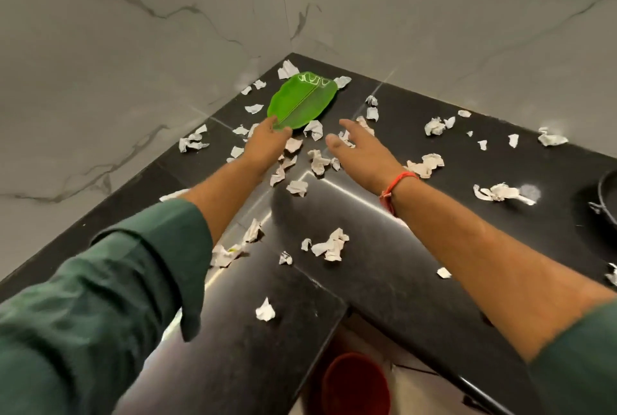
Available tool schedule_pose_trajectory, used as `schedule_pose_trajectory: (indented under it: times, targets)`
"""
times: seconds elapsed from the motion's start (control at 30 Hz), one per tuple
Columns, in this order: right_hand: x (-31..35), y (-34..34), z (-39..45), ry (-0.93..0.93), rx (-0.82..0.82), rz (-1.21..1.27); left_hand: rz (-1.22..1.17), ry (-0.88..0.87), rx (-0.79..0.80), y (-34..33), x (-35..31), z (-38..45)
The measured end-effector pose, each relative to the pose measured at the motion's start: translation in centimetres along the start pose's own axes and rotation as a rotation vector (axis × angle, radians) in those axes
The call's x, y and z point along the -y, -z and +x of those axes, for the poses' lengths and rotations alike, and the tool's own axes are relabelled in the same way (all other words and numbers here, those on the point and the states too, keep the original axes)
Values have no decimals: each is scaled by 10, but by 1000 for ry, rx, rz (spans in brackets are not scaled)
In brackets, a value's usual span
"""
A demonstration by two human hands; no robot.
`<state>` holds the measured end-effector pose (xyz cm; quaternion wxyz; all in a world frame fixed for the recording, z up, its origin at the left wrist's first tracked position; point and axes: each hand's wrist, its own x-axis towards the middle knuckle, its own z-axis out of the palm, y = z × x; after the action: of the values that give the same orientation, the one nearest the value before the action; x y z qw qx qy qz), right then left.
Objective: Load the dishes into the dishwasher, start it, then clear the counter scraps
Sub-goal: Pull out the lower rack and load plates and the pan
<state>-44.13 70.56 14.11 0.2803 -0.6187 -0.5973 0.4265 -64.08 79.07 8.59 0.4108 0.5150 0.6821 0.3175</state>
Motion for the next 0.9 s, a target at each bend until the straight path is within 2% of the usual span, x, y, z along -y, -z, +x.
schedule_pose_trajectory:
  times: [0.2, 0.47, 0.6, 0.9]
  targets:
    - [-9, -29, 41, -65, -36, 14, 155, 13, -43, 6, 1, 76]
    - [-28, -39, 56, -99, -91, 47, 160, 133, -17, 6, 17, 138]
    - [-32, -38, 54, -125, -115, 60, 197, 163, -55, 7, 38, 174]
    - [-34, -21, 35, -158, -174, 90, -199, 216, 2, 4, -3, 147]
